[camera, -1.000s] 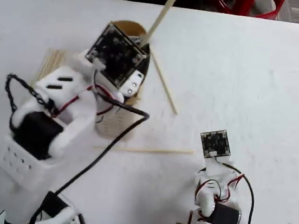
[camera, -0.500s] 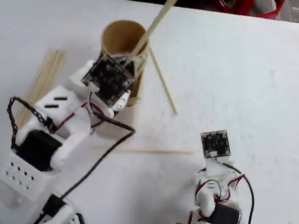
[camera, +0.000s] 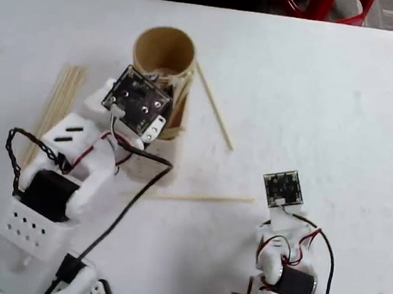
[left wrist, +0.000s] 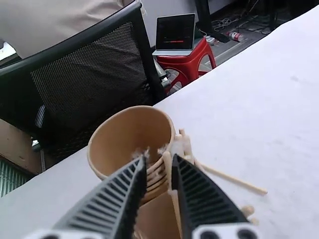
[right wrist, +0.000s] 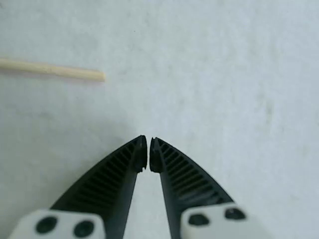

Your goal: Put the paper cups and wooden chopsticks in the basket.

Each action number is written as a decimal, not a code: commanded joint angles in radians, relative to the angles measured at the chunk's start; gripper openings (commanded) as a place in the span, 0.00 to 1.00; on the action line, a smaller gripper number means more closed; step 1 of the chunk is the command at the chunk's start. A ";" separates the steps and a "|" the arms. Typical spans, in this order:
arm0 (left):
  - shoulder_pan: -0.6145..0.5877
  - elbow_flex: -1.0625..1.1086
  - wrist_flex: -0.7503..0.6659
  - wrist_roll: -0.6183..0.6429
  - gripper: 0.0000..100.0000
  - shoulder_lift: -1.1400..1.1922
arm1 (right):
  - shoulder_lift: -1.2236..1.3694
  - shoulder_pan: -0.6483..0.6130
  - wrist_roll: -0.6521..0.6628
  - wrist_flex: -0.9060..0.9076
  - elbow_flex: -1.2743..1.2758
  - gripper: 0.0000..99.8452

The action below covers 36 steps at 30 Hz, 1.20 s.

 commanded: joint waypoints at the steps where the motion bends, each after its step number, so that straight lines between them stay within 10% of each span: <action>1: -0.028 -0.015 -0.014 -0.003 0.10 -0.030 | -0.007 0.012 0.009 0.002 0.009 0.02; 10: -0.361 -0.189 0.100 0.110 0.10 -0.119 | -0.007 0.012 0.009 0.002 0.009 0.02; 20: -0.869 -0.207 0.112 0.071 0.11 0.357 | -0.007 0.012 0.009 0.002 0.009 0.02; 27: -0.938 -0.249 0.189 -0.281 0.03 0.581 | -0.007 0.012 0.009 0.002 0.009 0.02; 36: -1.009 -0.443 0.166 -0.207 0.17 0.908 | -0.007 0.012 0.009 0.002 0.009 0.02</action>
